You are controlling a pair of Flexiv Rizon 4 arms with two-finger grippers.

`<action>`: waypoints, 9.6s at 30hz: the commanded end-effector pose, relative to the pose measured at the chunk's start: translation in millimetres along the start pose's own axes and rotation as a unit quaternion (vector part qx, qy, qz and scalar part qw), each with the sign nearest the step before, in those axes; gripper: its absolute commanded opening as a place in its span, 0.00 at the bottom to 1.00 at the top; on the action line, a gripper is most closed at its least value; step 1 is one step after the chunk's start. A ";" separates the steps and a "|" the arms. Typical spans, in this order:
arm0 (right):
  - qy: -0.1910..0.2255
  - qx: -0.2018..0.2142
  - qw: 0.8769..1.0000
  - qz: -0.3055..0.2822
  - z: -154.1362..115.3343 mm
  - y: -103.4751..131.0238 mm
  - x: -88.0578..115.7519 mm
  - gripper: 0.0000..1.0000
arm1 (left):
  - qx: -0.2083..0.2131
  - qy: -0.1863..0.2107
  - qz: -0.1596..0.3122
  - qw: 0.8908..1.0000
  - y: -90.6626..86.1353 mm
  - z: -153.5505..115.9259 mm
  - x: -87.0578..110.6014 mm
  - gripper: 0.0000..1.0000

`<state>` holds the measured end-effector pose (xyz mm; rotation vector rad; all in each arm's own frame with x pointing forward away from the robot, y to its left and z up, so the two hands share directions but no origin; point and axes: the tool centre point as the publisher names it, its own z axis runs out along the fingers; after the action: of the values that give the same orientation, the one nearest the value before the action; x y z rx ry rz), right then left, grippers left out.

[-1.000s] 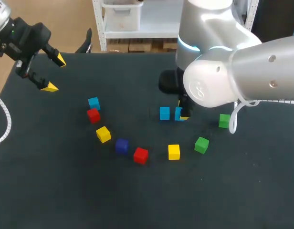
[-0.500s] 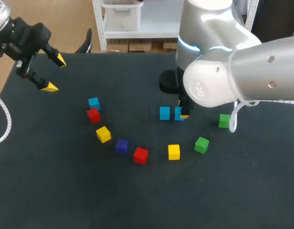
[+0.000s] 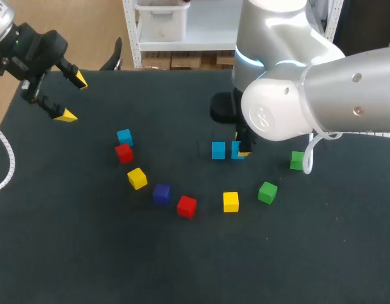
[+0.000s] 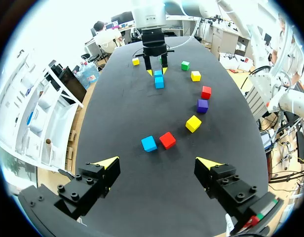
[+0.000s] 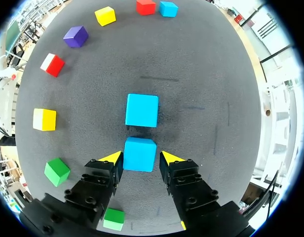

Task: Place the blue cubes, place green cubes on the blue cubes, place the yellow cubes on the green cubes, then place the red cubes on the yellow cubes, and place purple cube on the red cubes.

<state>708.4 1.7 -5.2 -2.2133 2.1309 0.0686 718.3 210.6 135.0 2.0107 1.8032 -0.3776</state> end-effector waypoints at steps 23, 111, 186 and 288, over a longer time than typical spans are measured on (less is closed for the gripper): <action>-0.079 -0.021 0.996 0.017 -33.5 -7.8 36.4 1.00 | -0.001 -0.001 0.001 1.000 -0.5 0.0 0.6 1.00; -0.309 -0.028 0.947 0.087 -90.5 3.0 217.5 1.00 | -0.001 -0.001 0.001 1.000 -0.5 0.0 0.6 1.00; -0.309 -0.028 0.947 0.087 -90.5 3.0 217.5 1.00 | 0.056 0.148 -0.078 0.984 26.0 146.4 8.8 1.00; -0.309 -0.028 0.947 0.087 -90.5 3.0 217.5 1.00 | 0.043 0.142 -0.065 0.987 25.0 166.7 -94.3 0.00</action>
<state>712.6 -222.2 67.9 -1.6979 1.9551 0.7342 739.3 56.0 36.4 2.0826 2.1275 -0.2203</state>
